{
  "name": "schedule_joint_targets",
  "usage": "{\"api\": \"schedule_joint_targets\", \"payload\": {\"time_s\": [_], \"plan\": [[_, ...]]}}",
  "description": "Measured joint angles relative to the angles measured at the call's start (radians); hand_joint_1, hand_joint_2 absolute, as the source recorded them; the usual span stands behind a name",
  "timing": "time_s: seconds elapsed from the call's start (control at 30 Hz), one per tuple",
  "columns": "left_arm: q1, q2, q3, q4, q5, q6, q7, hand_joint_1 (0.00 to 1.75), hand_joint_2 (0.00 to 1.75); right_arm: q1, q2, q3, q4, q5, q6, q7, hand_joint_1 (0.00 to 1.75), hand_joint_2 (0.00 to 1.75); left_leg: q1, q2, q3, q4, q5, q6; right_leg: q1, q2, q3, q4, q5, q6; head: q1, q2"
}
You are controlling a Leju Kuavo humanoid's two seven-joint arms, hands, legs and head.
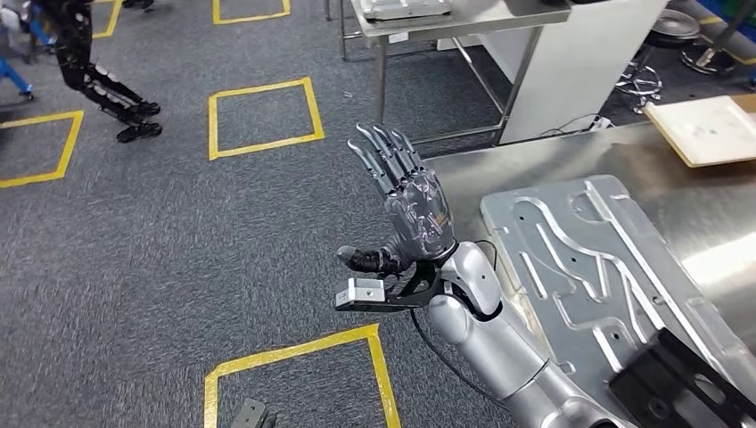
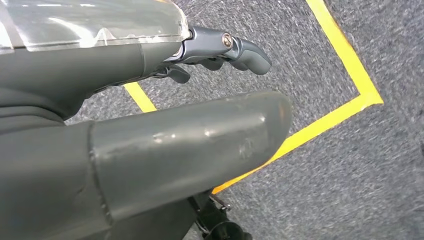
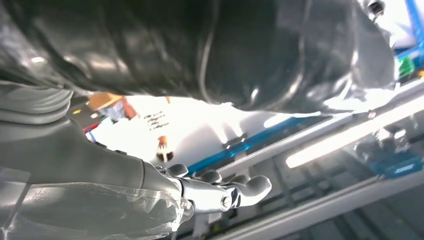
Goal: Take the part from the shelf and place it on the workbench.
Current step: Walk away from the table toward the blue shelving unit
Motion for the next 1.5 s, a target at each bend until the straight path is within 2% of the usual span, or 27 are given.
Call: {"api": "schedule_joint_targets", "payload": {"time_s": [0.07,0.1,0.17,0.23,0.3,0.33,0.37,0.43,0.5,0.53,0.6,0.67,0.73,0.8,0.83,0.9,0.97,1.03,1.1,1.13,1.2,1.23,1.3,1.33,1.37,1.43,1.5], "plan": [[0.001,0.0,0.0,0.0,0.0,0.0,0.0,0.0,0.0,0.0,0.0,0.0,-0.001,0.0,0.0,0.0,0.0,0.0,-0.003,-0.017,-0.001,-0.004,-0.001,0.013,0.003,-0.019,0.004,-0.001,-0.004,0.009,0.001,0.0],[0.002,0.001,0.0,0.0,0.0,0.0,0.0,0.0,0.0,0.0,0.0,0.0,-0.002,0.0,0.0,0.0,0.0,0.0,-0.002,-0.028,0.0,-0.008,0.001,0.019,0.001,-0.015,0.006,0.002,-0.009,0.014,0.001,0.0],[0.002,0.001,0.0,0.0,0.0,0.001,0.0,0.0,0.0,-0.001,0.0,0.0,-0.004,0.0,0.0,0.0,0.0,0.0,0.003,-0.048,0.004,-0.016,0.006,0.032,-0.005,0.028,-0.012,0.053,-0.047,0.022,0.001,0.0],[0.0,0.001,0.0,0.0,0.0,0.006,0.0,0.0,0.0,0.004,-0.002,0.0,-0.004,-0.001,-0.002,0.0,0.0,0.0,0.005,-0.068,0.004,-0.018,0.008,0.04,-0.009,0.079,-0.068,0.171,-0.107,0.026,0.001,0.0],[0.001,0.003,0.0,0.0,0.002,0.014,0.001,0.0,0.0,0.014,-0.006,0.0,-0.003,-0.001,-0.004,0.0,0.0,0.0,0.004,-0.093,0.004,-0.016,0.009,0.042,-0.009,0.094,-0.12,0.265,-0.132,0.028,0.001,0.0],[0.002,0.004,0.0,0.0,0.002,0.017,0.002,0.0,0.0,0.017,-0.007,0.0,-0.004,-0.001,-0.005,0.0,0.0,0.0,0.004,-0.106,0.004,-0.014,0.008,0.041,-0.01,0.096,-0.126,0.265,-0.116,0.028,0.001,0.0],[0.004,0.006,0.0,0.0,0.002,0.018,0.003,0.0,0.0,0.018,-0.008,0.0,-0.005,-0.001,-0.006,0.0,0.0,0.0,0.004,-0.119,0.004,-0.012,0.008,0.041,-0.012,0.101,-0.114,0.229,-0.082,0.028,0.001,0.0],[0.006,0.007,0.0,0.0,0.002,0.018,0.004,0.0,0.0,0.017,-0.009,0.0,-0.009,0.001,-0.006,0.0,0.0,0.0,0.003,-0.143,0.001,-0.005,0.005,0.035,-0.018,0.141,-0.065,0.107,-0.011,0.025,0.001,0.0],[0.006,0.008,0.0,0.0,0.003,0.018,0.004,0.0,0.0,0.016,-0.01,0.0,-0.013,0.003,-0.006,0.0,0.0,0.0,0.003,-0.164,-0.008,0.001,0.007,0.025,-0.022,0.178,-0.036,0.033,0.013,0.023,0.001,0.0],[0.007,0.008,0.0,0.0,0.003,0.018,0.004,0.0,0.0,0.016,-0.01,0.0,-0.015,0.004,-0.006,0.0,0.0,0.0,0.005,-0.176,-0.013,0.001,0.01,0.017,-0.02,0.18,-0.034,0.026,0.009,0.02,0.001,0.0],[0.011,0.009,0.0,0.0,0.003,0.017,0.004,0.0,0.0,0.011,-0.01,0.0,-0.018,0.006,-0.004,0.0,0.0,0.0,0.009,-0.185,-0.019,-0.001,0.013,0.004,-0.019,0.158,-0.031,0.019,0.013,0.012,0.001,0.0],[0.012,0.009,0.0,0.0,0.003,0.016,0.004,0.0,0.0,0.004,-0.008,0.0,-0.02,0.01,0.0,0.0,0.0,0.0,0.007,-0.142,-0.037,0.035,-0.01,-0.004,-0.022,0.133,-0.025,0.01,0.017,0.0,0.001,0.0],[0.007,0.008,0.0,0.0,0.002,0.015,0.004,0.0,0.0,0.0,-0.008,0.0,-0.021,0.014,0.004,0.002,0.0,0.0,0.007,-0.087,-0.087,0.143,-0.067,-0.009,-0.017,0.103,-0.022,0.008,0.017,-0.009,0.0,0.0],[0.004,0.007,-0.001,0.0,0.002,0.015,0.005,0.0,0.0,-0.001,-0.008,0.0,-0.021,0.018,0.005,0.004,0.0,0.0,0.01,-0.072,-0.139,0.255,-0.108,-0.013,-0.013,0.072,-0.021,0.009,0.015,-0.013,0.0,0.0],[0.004,0.007,-0.001,0.0,0.001,0.015,0.006,0.0,0.0,-0.002,-0.008,0.0,-0.021,0.019,0.005,0.004,0.0,0.0,0.011,-0.069,-0.144,0.268,-0.104,-0.014,-0.012,0.057,-0.021,0.009,0.013,-0.013,0.0,0.0],[0.004,0.006,-0.001,0.0,0.001,0.015,0.006,0.0,0.0,-0.006,-0.008,0.0,-0.023,0.021,0.006,0.006,0.0,0.0,0.012,-0.055,-0.092,0.181,-0.051,-0.013,-0.011,0.033,-0.019,0.012,0.009,-0.011,0.0,0.0],[0.0,0.006,-0.001,0.0,0.0,0.016,0.006,0.0,0.0,-0.013,-0.008,0.0,-0.028,0.022,0.009,0.009,0.0,0.0,0.005,-0.018,-0.024,0.057,-0.015,-0.005,-0.007,0.013,-0.018,0.015,0.003,-0.004,0.0,0.0],[-0.002,0.006,-0.001,0.0,0.001,0.017,0.006,0.0,0.0,-0.019,-0.009,0.0,-0.033,0.022,0.012,0.011,0.0,0.0,-0.004,-0.004,-0.003,0.011,-0.014,0.007,-0.001,-0.002,-0.016,0.016,0.0,0.005,0.001,0.0],[-0.002,0.006,-0.001,0.0,0.001,0.018,0.006,0.0,0.0,-0.022,-0.009,0.0,-0.036,0.022,0.013,0.012,0.0,0.0,-0.004,-0.026,-0.004,0.007,-0.009,0.02,0.0,-0.013,-0.012,0.014,-0.003,0.016,0.001,0.0],[-0.002,0.006,-0.002,0.0,0.001,0.019,0.007,0.0,0.0,-0.023,-0.009,0.0,-0.038,0.022,0.014,0.013,0.0,0.0,-0.003,-0.036,-0.002,0.003,-0.007,0.025,-0.002,-0.002,-0.011,0.019,-0.01,0.021,0.001,0.0],[-0.003,0.006,-0.002,0.0,0.001,0.019,0.007,0.0,0.0,-0.025,-0.01,0.0,-0.04,0.022,0.015,0.014,0.0,0.0,0.002,-0.054,0.001,-0.004,-0.002,0.038,-0.008,0.047,-0.035,0.077,-0.051,0.028,0.001,0.0],[-0.005,0.006,-0.002,0.0,0.002,0.019,0.007,0.0,0.0,-0.025,-0.011,0.0,-0.041,0.022,0.015,0.014,0.0,0.0,0.001,-0.064,0.0,-0.005,-0.001,0.042,-0.009,0.073,-0.063,0.135,-0.082,0.029,0.001,0.0],[-0.006,0.006,-0.002,0.0,0.002,0.019,0.007,0.0,0.0,-0.021,-0.015,0.0,-0.041,0.022,0.016,0.015,0.0,0.0,0.0,-0.087,-0.001,-0.005,0.0,0.046,-0.008,0.093,-0.127,0.257,-0.127,0.029,0.001,0.0],[-0.005,0.006,-0.002,0.0,0.002,0.019,0.007,0.0,0.0,-0.019,-0.016,0.0,-0.041,0.022,0.016,0.015,0.0,0.0,-0.001,-0.1,-0.001,-0.004,0.0,0.046,-0.008,0.097,-0.144,0.283,-0.125,0.029,0.001,0.0],[-0.004,0.006,-0.002,0.0,0.002,0.019,0.007,0.0,0.0,-0.019,-0.017,0.0,-0.041,0.022,0.016,0.015,0.0,0.0,-0.001,-0.113,-0.001,-0.004,0.0,0.046,-0.008,0.099,-0.143,0.271,-0.103,0.027,0.001,0.0],[-0.004,0.005,-0.002,0.0,0.002,0.019,0.007,0.0,0.0,-0.019,-0.017,0.0,-0.041,0.022,0.015,0.015,0.0,0.0,-0.001,-0.139,0.001,-0.002,0.0,0.045,-0.009,0.125,-0.097,0.158,-0.027,0.02,0.001,0.0],[-0.006,0.003,-0.002,0.0,0.001,0.019,0.007,0.0,0.0,-0.02,-0.018,0.0,-0.042,0.022,0.015,0.015,0.0,0.0,0.0,-0.162,-0.004,0.002,0.002,0.039,-0.012,0.169,-0.052,0.049,0.017,0.013,0.001,0.0]]}}
